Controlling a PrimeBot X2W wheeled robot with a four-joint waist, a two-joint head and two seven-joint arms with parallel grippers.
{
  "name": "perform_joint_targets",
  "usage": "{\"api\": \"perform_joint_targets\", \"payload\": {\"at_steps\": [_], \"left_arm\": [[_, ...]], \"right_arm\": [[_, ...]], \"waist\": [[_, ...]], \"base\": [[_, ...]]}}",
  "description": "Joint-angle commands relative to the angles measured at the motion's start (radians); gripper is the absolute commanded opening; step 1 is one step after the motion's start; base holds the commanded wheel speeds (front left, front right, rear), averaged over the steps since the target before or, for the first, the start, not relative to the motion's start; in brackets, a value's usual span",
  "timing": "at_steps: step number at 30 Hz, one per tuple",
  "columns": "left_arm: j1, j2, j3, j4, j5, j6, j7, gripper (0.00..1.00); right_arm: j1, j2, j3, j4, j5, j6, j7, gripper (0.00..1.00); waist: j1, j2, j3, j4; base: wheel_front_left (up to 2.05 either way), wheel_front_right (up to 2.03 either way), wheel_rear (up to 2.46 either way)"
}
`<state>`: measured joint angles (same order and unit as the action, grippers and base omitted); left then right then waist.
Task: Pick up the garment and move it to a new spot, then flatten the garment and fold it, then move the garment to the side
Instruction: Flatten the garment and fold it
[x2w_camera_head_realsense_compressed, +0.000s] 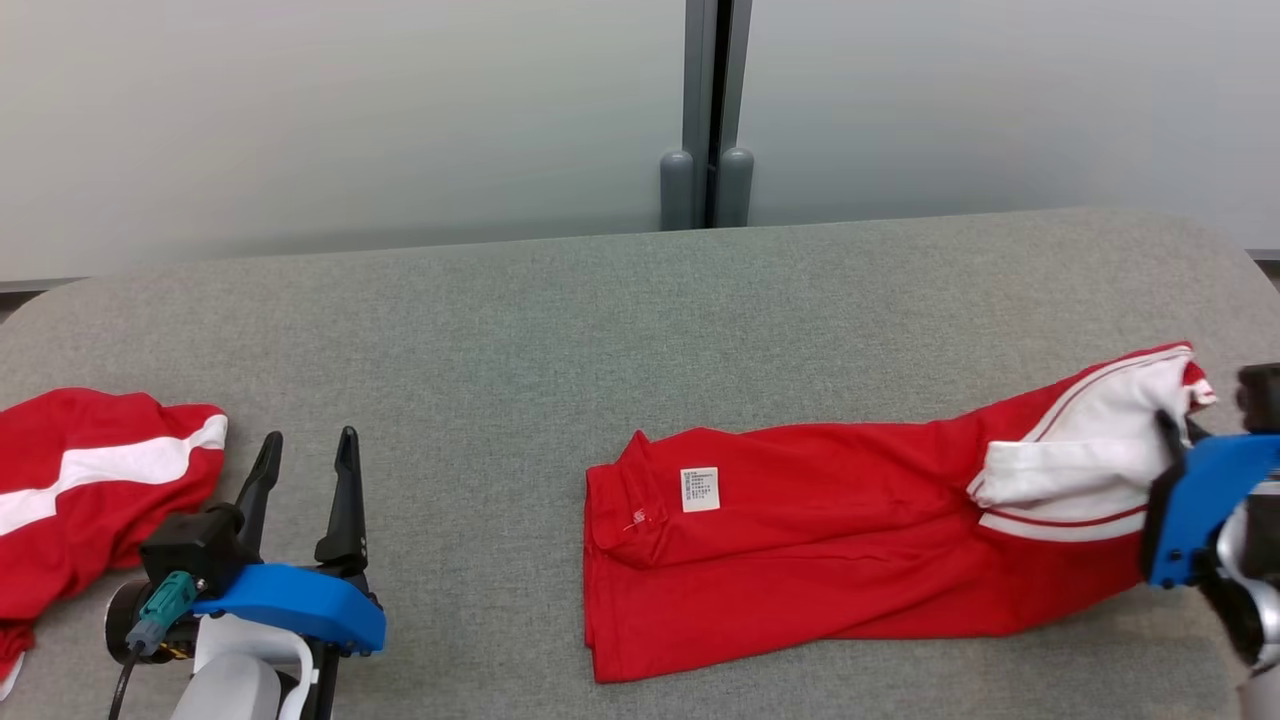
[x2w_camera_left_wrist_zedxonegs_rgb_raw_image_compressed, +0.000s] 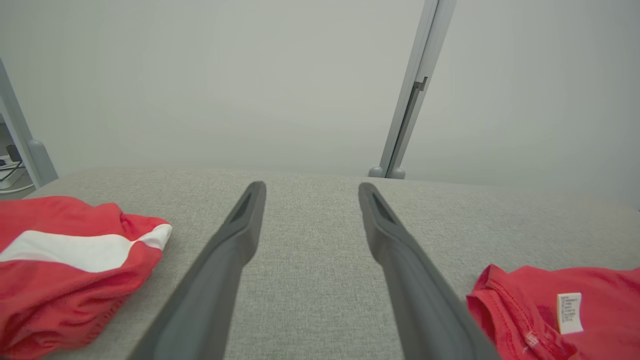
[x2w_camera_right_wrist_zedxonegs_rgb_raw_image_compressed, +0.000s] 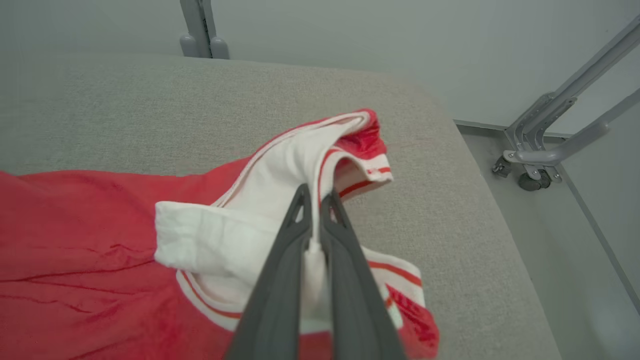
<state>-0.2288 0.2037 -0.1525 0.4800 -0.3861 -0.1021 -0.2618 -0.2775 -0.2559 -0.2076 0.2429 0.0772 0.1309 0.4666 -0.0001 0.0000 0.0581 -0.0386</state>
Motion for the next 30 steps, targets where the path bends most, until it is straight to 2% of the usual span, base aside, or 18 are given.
{"api": "perform_joint_targets", "payload": {"at_steps": [1, 8, 13, 22, 30], "left_arm": [[0.009, 0.005, -0.003, 0.002, 0.004, 0.004, -0.004, 1.0], [0.008, 0.005, -0.01, -0.001, -0.007, 0.002, -0.002, 1.0], [-0.007, 0.004, -0.016, -0.004, -0.012, 0.001, 0.001, 1.0], [-0.03, -0.002, -0.032, 0.001, -0.017, -0.002, 0.001, 1.0], [-0.051, -0.007, -0.049, 0.012, -0.019, -0.007, 0.0, 1.0]], "right_arm": [[0.015, 0.015, 0.028, -0.02, -0.003, 0.0, 0.007, 0.0], [0.005, 0.051, 0.222, -0.076, 0.023, 0.0, 0.057, 0.0], [-0.028, 0.099, 0.367, -0.065, 0.057, 0.0, 0.075, 0.0], [-0.133, 0.185, 0.561, 0.094, 0.125, 0.0, 0.051, 0.0], [-0.214, 0.205, 0.678, 0.255, 0.189, 0.0, 0.004, 0.0]], "waist": [[0.0001, 0.0, -0.005, 0.001], [0.0001, 0.0, -0.009, 0.021], [0.0001, 0.0, 0.002, 0.039], [0.0001, 0.0, 0.027, 0.075], [0.0001, 0.0, 0.044, 0.112]], "base": [[0.0, 0.0, 0.0], [0.0, 0.0, 0.0], [0.0, 0.0, 0.0], [0.0, 0.0, 0.0], [0.0, 0.0, 0.0]]}}
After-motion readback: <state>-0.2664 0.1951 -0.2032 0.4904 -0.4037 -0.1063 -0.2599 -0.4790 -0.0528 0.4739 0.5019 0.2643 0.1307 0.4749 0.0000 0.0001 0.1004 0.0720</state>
